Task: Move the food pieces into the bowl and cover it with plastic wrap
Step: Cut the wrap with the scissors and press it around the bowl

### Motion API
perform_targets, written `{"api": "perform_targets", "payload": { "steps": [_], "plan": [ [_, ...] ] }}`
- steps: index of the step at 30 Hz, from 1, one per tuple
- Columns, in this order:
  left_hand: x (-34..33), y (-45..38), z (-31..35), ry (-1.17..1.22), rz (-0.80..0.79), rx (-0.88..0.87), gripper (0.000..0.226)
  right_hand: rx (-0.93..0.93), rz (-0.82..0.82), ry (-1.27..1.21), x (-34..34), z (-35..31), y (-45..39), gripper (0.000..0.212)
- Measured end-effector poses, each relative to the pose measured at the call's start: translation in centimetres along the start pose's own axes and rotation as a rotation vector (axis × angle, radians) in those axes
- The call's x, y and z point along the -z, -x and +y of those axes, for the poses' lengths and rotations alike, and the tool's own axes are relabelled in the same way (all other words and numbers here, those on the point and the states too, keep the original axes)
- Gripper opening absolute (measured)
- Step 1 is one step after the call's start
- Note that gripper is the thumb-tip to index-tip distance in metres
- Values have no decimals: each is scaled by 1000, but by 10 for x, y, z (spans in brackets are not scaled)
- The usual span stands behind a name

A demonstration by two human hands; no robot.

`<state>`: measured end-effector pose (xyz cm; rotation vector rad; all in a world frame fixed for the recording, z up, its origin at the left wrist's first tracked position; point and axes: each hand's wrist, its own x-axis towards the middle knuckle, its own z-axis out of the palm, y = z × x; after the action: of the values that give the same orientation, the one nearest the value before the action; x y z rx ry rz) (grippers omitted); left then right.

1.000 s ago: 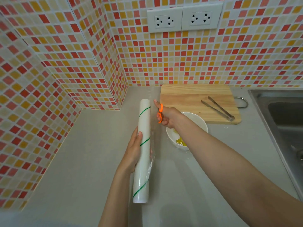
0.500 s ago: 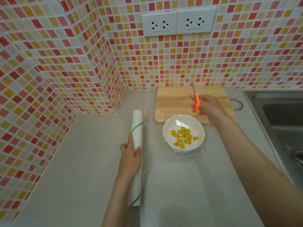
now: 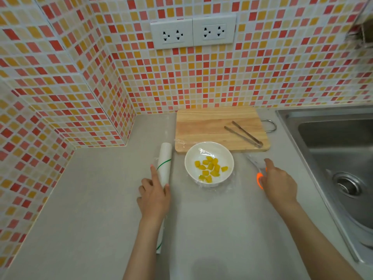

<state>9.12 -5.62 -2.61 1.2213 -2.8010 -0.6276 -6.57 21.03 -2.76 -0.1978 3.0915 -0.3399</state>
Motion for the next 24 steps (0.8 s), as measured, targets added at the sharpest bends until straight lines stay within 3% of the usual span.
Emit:
{"api": "perform_targets", "payload": {
  "steps": [2,4,7,9,11,14,16,18,21,24],
  "plan": [
    [2,0,2,-66,10,15,73,33,35,96,-2,-5,1,21],
    [4,1,5,-75,135,-46,70,52,24,151,-2,-10,0,11],
    [2,11,20,201,297,-285,58,46,-28,199,2,-14,0,14],
    [-5,19,36,519,188,-272,58,30,-54,252,9,-17,-1,21],
    [-14,22,52,800,28,-112,62,35,-48,207,17,-26,-5,36],
    [-23,19,71,1054,-147,130,63,207,-124,-267,30,-57,-14,58],
    [-25,15,77,1137,-211,183,66,306,-260,-533,35,-79,-12,58],
    [-24,9,78,1170,-257,195,65,302,-279,-631,32,-89,-5,56],
    [-24,-12,73,1251,-330,227,46,168,-125,-718,28,-84,6,54],
    [-21,-26,74,1206,-421,197,35,100,7,-656,25,-66,13,49]
  ]
}}
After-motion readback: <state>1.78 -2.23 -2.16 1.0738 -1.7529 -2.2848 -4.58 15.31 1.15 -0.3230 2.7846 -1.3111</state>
